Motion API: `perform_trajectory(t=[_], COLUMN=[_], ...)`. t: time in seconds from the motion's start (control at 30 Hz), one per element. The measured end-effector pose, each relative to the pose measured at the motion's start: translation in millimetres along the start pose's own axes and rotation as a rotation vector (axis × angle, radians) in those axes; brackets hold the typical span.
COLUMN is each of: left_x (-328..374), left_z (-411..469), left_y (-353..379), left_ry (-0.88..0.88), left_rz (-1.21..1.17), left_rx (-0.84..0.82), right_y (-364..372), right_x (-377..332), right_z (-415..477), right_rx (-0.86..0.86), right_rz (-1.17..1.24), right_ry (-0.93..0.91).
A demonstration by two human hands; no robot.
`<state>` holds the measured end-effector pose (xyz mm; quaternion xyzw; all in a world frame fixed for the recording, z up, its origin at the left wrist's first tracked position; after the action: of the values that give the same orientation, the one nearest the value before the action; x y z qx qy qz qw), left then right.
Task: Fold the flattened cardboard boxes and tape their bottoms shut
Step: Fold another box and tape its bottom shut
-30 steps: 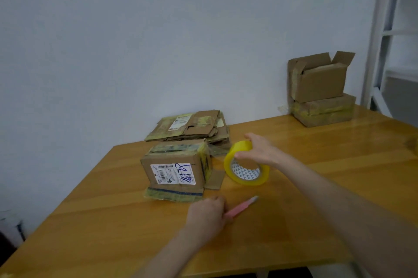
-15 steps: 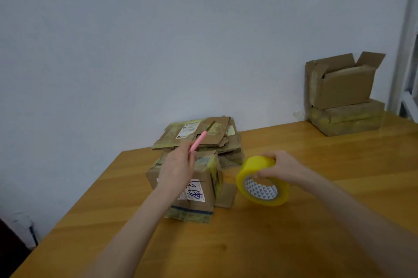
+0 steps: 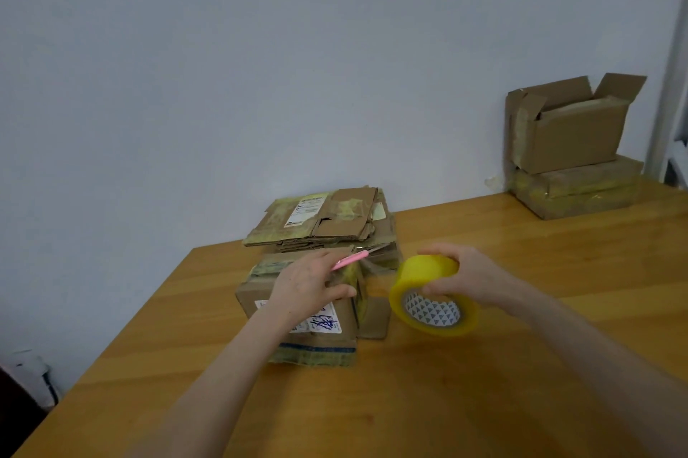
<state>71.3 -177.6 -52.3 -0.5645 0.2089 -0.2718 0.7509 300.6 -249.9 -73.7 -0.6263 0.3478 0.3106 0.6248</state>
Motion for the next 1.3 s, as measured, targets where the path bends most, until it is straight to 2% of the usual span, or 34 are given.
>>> perform_trajectory(t=[0.13,0.27,0.4,0.5,0.77,1.03,1.17,1.3], left_x=[0.3,1.5,10.4,24.5,36.8,40.2,41.6,40.1], left_z=[-4.9,-3.7,-9.5,-23.2,-30.2,-29.1,-24.4,-26.9], left_y=[1.2,-1.2,-21.4,-23.4,-3.2,-8.0,-11.1,-10.7], left_ry=[0.001,-0.061,-0.128,-0.115,-0.22,-0.171,-0.163,-0.2], left_rz=[0.046,-0.044,-0.174,-0.22,-0.136,-0.078,-0.05,-0.121], left_rx=[0.01,-0.066,0.046,0.052,0.037,0.087,0.089,0.065], right_y=[-3.9,-3.5,-3.4,-3.5,-3.4,-1.8,-3.9,-4.2], right_x=[8.8,10.3,10.0,11.1,13.7,6.1,4.1,3.6], right_z=[-2.3,-2.0,-2.9,-4.3,-5.7,-0.2,0.5,1.0], right_rx=[0.007,-0.004,0.009,0.018,0.019,0.011,0.008,-0.001], right_rz=[-0.008,-0.019,0.01,0.036,0.03,-0.178,-0.205,-0.197], right_ry=[0.002,0.005,-0.001,0.0,-0.014,-0.019,-0.038,-0.035])
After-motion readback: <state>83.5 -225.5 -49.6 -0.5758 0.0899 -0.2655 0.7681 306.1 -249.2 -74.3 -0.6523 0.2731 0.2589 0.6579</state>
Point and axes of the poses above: each hand's wrist, its own z-axis towards the middle knuckle, its own y-axis out of the palm, x = y × z, the point moved 4 cm from there along z, towards the middle knuckle, and after that the axes turned 2 degrees about y, right-handed, at the moved point
